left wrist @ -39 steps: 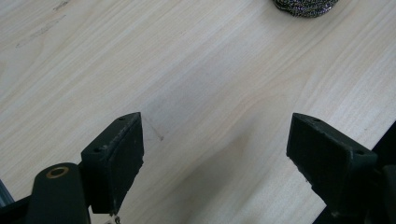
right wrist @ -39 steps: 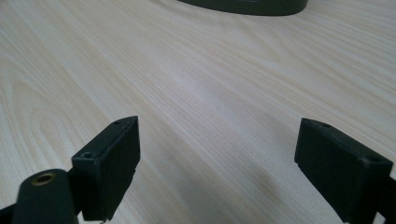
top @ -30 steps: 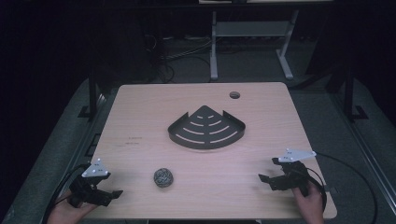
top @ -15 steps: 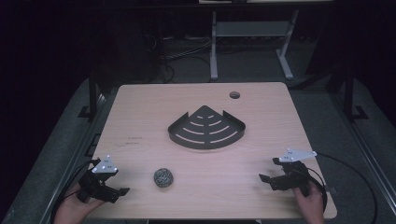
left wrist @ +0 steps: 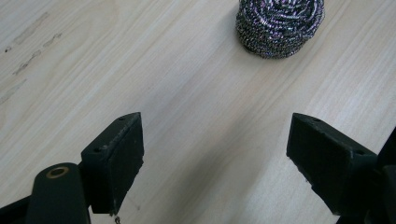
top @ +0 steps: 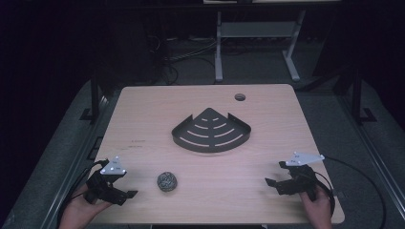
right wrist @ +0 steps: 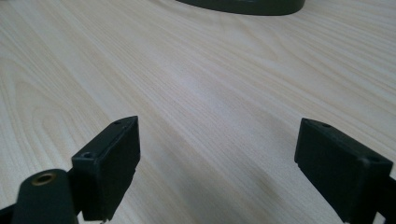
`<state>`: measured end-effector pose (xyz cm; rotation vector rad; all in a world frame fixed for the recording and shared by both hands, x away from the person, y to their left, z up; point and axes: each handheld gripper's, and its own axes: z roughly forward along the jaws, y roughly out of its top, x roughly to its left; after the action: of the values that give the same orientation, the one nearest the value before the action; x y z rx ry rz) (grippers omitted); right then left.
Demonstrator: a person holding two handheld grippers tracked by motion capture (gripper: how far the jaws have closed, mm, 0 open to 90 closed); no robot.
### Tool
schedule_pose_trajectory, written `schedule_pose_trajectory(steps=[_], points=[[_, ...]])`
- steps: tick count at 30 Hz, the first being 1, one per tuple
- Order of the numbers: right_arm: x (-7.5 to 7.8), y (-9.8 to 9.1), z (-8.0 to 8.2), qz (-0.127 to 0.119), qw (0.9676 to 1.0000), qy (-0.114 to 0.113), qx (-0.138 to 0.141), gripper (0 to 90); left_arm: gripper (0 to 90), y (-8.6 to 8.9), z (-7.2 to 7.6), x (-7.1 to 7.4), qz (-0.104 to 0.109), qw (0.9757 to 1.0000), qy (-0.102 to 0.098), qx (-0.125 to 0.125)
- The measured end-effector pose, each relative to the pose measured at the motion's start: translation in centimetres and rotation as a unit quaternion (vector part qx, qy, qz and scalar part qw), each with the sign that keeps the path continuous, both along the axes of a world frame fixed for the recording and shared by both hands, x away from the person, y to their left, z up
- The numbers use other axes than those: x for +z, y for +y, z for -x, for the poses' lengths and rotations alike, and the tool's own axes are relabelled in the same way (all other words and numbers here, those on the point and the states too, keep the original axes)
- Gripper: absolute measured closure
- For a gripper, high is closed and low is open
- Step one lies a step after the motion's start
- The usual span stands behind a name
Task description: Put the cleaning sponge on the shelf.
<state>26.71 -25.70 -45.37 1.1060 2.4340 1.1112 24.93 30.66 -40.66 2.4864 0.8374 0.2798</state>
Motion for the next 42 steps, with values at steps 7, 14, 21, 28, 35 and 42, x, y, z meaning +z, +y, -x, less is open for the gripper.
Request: schedule_pose_trajectory(steps=[7, 14, 21, 28, 35, 42], points=[[0.0, 0.0, 0.0, 0.000, 1.0000, 0.000, 0.001, 13.8, 18.4, -0.8, -0.2, 0.2, 0.000, 0.9999, -0.001, -0.011], [0.0, 0.1, 0.0, -0.002, 1.0000, 0.000, 0.000, 13.8, 18.3, -1.2, -0.3, 0.3, 0.001, 0.9999, -0.001, -0.016], [0.1, 0.1, 0.0, 0.003, 1.0000, -0.001, 0.005, 13.8, 18.3, -1.7, -0.4, 0.2, 0.000, 0.9998, 0.001, -0.020], [0.1, 0.1, 0.0, 0.002, 1.0000, -0.002, 0.004, 13.9, 18.3, -2.3, -0.5, 0.2, -0.001, 0.9997, 0.002, -0.025], [0.1, 0.2, 0.1, 0.000, 1.0000, -0.002, 0.006, 13.8, 18.4, -3.0, -0.7, 0.4, -0.002, 0.9994, 0.003, -0.034], [0.2, 0.3, 0.0, 0.001, 1.0000, -0.004, 0.009, 13.8, 18.4, -3.8, -1.0, 0.5, -0.008, 0.9990, 0.004, -0.045]])
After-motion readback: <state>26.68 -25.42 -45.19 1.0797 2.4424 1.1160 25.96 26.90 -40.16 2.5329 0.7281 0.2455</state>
